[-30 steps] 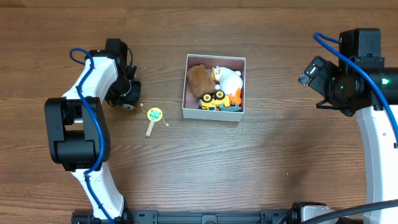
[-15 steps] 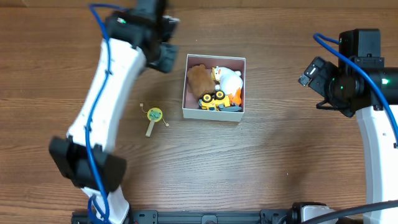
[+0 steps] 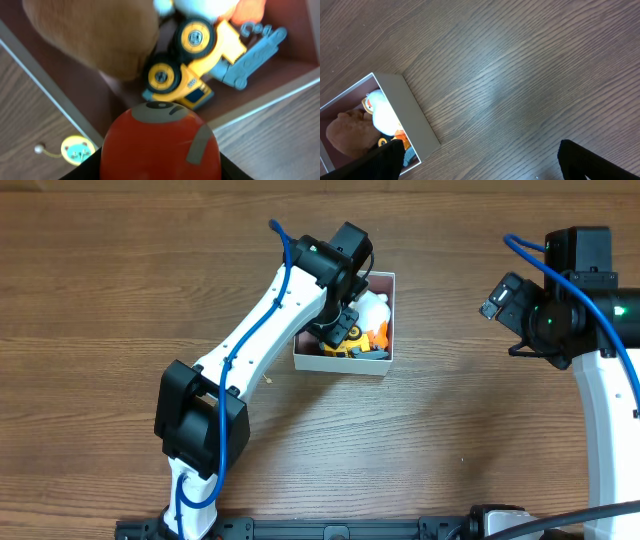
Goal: Pack container
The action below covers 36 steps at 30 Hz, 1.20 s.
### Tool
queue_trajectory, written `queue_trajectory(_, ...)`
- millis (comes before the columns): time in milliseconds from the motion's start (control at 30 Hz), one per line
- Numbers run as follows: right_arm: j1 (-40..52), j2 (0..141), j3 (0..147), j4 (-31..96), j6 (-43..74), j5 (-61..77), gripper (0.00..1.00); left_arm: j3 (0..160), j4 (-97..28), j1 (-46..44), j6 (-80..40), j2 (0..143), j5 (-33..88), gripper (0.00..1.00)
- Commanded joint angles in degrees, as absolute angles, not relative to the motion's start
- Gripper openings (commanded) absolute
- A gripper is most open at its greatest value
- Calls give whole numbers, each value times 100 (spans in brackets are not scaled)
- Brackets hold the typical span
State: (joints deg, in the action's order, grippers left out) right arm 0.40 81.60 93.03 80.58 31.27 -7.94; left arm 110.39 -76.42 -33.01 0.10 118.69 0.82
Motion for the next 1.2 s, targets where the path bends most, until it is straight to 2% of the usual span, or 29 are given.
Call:
queue_trajectory(0, 25, 8141, 9334, 8053, 3100, -904, 100, 11072, -7802, -3293, -16, 11850, -86, 58)
queue_trajectory(33, 25, 8141, 9332, 8055, 3100, -904, 100, 11074, -7828, -3288, -19, 11839, -198, 60)
queue_trajectory(67, 25, 8141, 9332, 8055, 3100, -904, 100, 11093, -7896, -3264, -21, 11819, -362, 77)
queue_trajectory(100, 25, 8141, 9332, 8055, 3100, -904, 100, 11142, -7964, -3240, -19, 11815, -414, 87)
queue_trajectory(233, 25, 8141, 9332, 8053, 3098, -904, 100, 11563, -8296, -3059, -21, 11797, -443, 87)
queue_trajectory(300, 25, 8141, 9332, 8055, 3098, -904, 100, 11957, -8624, -2950, -23, 11795, -443, 78)
queue_trajectory(333, 25, 8141, 9332, 8055, 3098, -904, 100, 12204, -8882, -2897, -21, 11795, -445, 66)
queue_trajectory(367, 25, 8141, 9332, 8055, 3096, -906, 100, 12396, -9094, -2862, -23, 11795, -445, 61)
queue_trajectory(467, 25, 8141, 9332, 8053, 3098, -906, 100, 12956, -9684, -2718, -99, 11749, -438, 61)
queue_trajectory(567, 25, 8141, 9334, 8049, 3098, -904, 100, 12964, -9651, -2484, -152, 11297, 25, 68)
queue_trajectory(633, 25, 8141, 9332, 8014, 3100, -899, 100, 12964, -9465, -2349, -86, 11111, 550, 67)
queue_trajectory(667, 25, 8141, 9334, 7985, 3103, -899, 100, 12964, -9415, -2300, 60, 11063, 764, 49)
queue_trajectory(700, 25, 8141, 9332, 7983, 3103, -899, 100, 12964, -9400, -2276, 200, 11050, 683, 10)
queue_trajectory(733, 25, 8141, 9332, 7988, 3103, -899, 100, 12958, -9426, -2255, 156, 11054, 462, 4)
queue_trajectory(967, 25, 8141, 9332, 8047, 3103, -899, 100, 12508, -9627, -2102, -228, 11059, -40, 4)
queue_trajectory(1167, 25, 8141, 9334, 8027, 3103, -899, 100, 11500, -8093, -2499, 69, 11059, 593, 4)
